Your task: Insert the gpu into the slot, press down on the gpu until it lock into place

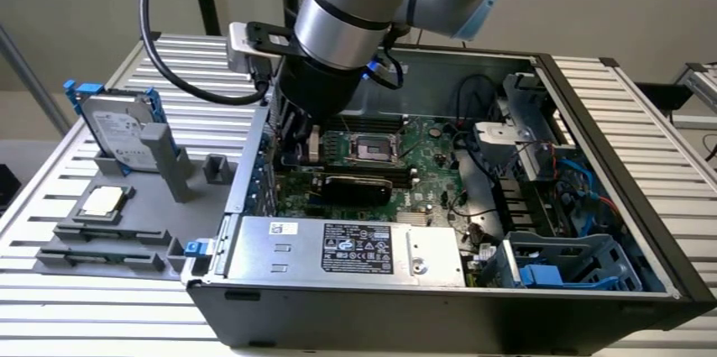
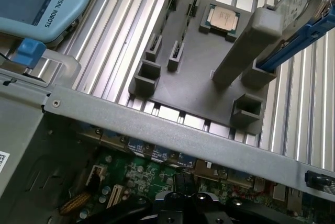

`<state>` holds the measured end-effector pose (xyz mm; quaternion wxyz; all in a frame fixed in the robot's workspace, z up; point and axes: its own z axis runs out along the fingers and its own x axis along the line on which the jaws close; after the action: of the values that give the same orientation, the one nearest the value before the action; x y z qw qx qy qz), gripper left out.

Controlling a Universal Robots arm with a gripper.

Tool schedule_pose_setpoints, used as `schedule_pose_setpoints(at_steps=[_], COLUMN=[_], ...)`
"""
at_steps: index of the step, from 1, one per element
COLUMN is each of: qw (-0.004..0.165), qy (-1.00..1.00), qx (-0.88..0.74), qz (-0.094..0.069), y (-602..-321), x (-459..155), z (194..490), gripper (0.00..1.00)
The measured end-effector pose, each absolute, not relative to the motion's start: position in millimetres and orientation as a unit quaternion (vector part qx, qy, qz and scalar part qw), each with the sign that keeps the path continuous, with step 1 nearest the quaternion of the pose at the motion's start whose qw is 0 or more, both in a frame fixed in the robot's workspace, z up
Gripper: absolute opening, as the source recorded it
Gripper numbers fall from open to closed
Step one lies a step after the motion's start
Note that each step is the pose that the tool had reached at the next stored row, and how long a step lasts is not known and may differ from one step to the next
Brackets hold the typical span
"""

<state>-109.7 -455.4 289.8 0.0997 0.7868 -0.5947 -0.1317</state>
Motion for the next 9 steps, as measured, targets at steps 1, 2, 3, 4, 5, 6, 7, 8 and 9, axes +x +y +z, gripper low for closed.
schedule_pose_setpoints(at_steps=[1,2,3,4,5,6,7,8,9], qw=[0.100,0.100,0.100,0.100,0.100,0.099,0.099,0.099,0.099], qy=[-0.595,-0.595,-0.595,-0.595,-0.594,-0.594,-0.594,-0.594,-0.594], qx=[0.787,0.787,0.787,0.787,0.787,0.787,0.787,0.787,0.787], qz=[-0.132,-0.132,-0.132,-0.133,-0.133,-0.134,-0.134,-0.135,-0.135], y=[-455.4,-455.4,-455.4,-455.3,-455.0,-454.7,-454.4,-454.2,-453.9], x=[-109.4,-109.4,-109.4,-109.4,-109.3,-109.3,-109.2,-109.3,-109.3], z=[289.6,289.4,289.1,289.0,288.9,288.8,288.8,288.8,288.7], gripper=[0.11,0.11,0.11,0.11,0.11,0.11,0.11,0.11,0.11])
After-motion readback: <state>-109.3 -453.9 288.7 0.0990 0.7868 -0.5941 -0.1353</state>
